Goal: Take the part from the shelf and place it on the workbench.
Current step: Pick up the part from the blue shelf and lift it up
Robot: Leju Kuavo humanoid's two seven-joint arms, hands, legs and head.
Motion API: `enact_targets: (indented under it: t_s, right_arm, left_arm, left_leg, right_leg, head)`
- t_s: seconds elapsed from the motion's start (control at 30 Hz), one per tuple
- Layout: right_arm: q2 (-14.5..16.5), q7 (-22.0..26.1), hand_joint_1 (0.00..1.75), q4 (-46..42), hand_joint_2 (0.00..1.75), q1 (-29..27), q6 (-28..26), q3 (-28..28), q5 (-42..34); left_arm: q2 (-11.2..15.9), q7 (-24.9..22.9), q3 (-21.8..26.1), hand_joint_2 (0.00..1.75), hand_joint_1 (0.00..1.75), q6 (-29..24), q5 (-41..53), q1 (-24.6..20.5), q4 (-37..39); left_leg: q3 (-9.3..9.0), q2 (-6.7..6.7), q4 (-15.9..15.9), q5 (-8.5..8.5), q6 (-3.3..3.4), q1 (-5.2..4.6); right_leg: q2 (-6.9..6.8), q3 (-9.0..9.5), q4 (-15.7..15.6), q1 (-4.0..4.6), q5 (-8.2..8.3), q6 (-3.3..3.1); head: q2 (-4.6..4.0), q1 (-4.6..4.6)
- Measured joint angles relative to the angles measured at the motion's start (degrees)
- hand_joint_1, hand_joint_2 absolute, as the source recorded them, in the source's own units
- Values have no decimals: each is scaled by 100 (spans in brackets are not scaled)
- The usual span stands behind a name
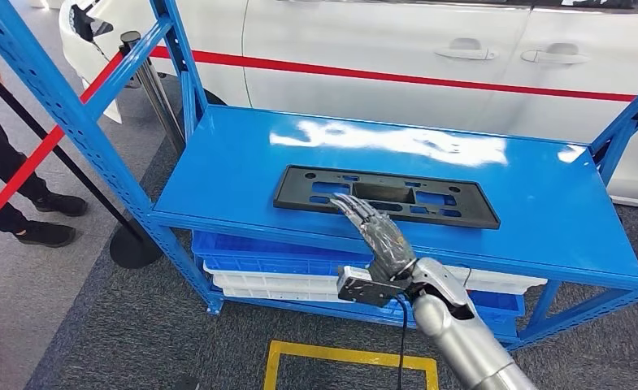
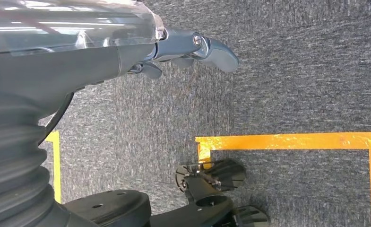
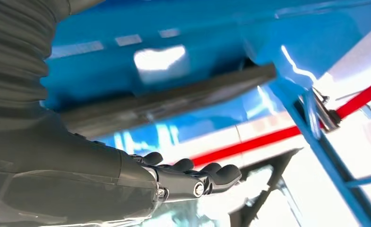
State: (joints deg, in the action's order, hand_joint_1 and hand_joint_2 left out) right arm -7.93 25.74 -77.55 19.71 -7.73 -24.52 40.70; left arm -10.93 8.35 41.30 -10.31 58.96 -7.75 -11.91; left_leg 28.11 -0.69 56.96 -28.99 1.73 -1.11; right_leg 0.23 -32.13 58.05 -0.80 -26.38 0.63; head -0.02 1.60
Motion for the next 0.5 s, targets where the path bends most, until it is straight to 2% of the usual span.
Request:
enact_targets:
  t_s: [0.13,0.27,0.5]
  right_arm:
    - [3,-114,0,544,175,866,-684,-576,611]
    - [83,-557,0,921,175,1571,-1617,-1252,1740]
    - [346,-1373,0,1450,175,2480,-2453,-2181,3035]
  left_arm:
    - [0,1,-73,175,0,-95,61,-22,0]
    - [1,6,-101,175,0,-187,57,-32,0]
    - [1,12,-123,175,0,-366,17,-20,0]
  left_leg:
    - [1,0,2,6,2,0]
    - [2,0,2,9,3,0]
    - [9,-2,2,9,3,0]
  right_leg:
    - [3,-1,1,0,7,5]
    - [4,-2,2,0,8,5]
    - [4,-8,5,2,8,5]
  head:
    - [0,0]
    - [0,0]
    - [0,0]
